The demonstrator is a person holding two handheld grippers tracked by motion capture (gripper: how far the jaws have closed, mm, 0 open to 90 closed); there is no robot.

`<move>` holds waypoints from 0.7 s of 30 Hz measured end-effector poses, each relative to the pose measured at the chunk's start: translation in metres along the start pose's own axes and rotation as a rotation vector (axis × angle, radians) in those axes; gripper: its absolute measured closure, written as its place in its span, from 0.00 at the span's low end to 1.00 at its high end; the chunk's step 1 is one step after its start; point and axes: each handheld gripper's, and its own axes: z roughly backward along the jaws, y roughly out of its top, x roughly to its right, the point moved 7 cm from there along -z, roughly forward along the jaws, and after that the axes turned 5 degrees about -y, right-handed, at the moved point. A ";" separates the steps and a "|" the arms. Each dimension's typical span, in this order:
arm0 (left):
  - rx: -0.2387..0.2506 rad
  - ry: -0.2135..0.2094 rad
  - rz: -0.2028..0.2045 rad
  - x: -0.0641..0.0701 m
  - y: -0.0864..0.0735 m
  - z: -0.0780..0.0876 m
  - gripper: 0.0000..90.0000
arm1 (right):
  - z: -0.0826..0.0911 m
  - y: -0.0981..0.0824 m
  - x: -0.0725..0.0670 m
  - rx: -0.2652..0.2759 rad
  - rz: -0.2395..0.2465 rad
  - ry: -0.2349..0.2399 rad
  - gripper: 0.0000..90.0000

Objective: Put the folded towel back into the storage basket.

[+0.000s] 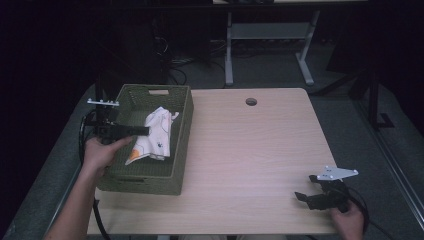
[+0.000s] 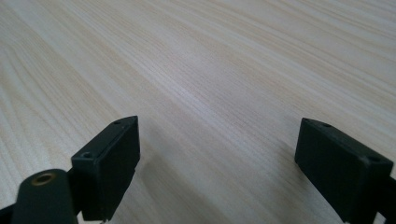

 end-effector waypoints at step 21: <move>-0.070 0.045 -0.008 -0.025 -0.006 -0.016 0.91 | -0.001 -0.001 0.000 -0.003 -0.007 0.001 0.15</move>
